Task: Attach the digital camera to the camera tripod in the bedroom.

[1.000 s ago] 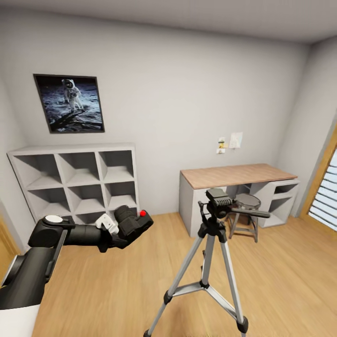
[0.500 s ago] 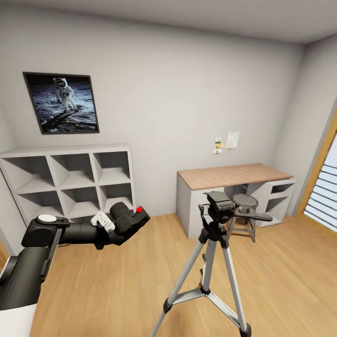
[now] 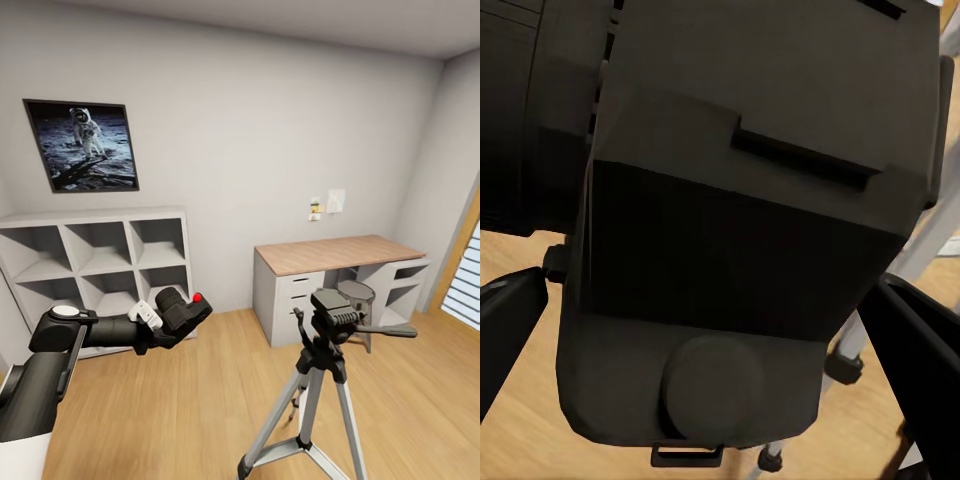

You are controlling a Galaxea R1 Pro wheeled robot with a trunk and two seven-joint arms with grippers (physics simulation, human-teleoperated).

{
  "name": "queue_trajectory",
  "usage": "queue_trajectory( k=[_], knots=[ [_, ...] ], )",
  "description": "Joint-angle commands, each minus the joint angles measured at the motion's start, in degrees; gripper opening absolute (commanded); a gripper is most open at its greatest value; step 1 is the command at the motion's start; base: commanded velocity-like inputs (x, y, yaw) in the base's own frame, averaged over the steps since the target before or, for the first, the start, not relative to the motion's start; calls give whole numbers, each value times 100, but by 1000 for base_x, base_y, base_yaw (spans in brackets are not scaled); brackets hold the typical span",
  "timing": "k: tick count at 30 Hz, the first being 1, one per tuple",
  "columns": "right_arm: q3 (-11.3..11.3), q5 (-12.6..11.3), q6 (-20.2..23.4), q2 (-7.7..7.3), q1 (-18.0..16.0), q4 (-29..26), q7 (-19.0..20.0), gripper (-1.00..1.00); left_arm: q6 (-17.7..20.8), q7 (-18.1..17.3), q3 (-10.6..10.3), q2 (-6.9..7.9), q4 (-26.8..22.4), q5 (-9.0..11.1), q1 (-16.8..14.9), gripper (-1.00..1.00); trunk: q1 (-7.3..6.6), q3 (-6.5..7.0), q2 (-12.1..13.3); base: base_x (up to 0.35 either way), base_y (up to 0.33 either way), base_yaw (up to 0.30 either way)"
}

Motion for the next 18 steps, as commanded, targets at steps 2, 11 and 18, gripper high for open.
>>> queue_trajectory(
  k=[2, 11, 18],
  knots=[
    [-14, -23, -30, 1, -4, 14, -13, 100, 60, -57, 7, -1, -1, -53, -3, -100, 3, -1, -4, 40, 3, 0],
    [-27, -41, -33, 1, -4, 14, -13, 100, 60, -57, 13, -1, -1, -53, -6, -100, 3, -1, -4, 13, 1, -86],
    [-9, -37, -468, 1, -4, 13, -5, 100, 60, -57, 17, -1, 3, -53, -5, -100, 3, -1, -4, 1, 0, -119]
  ],
)
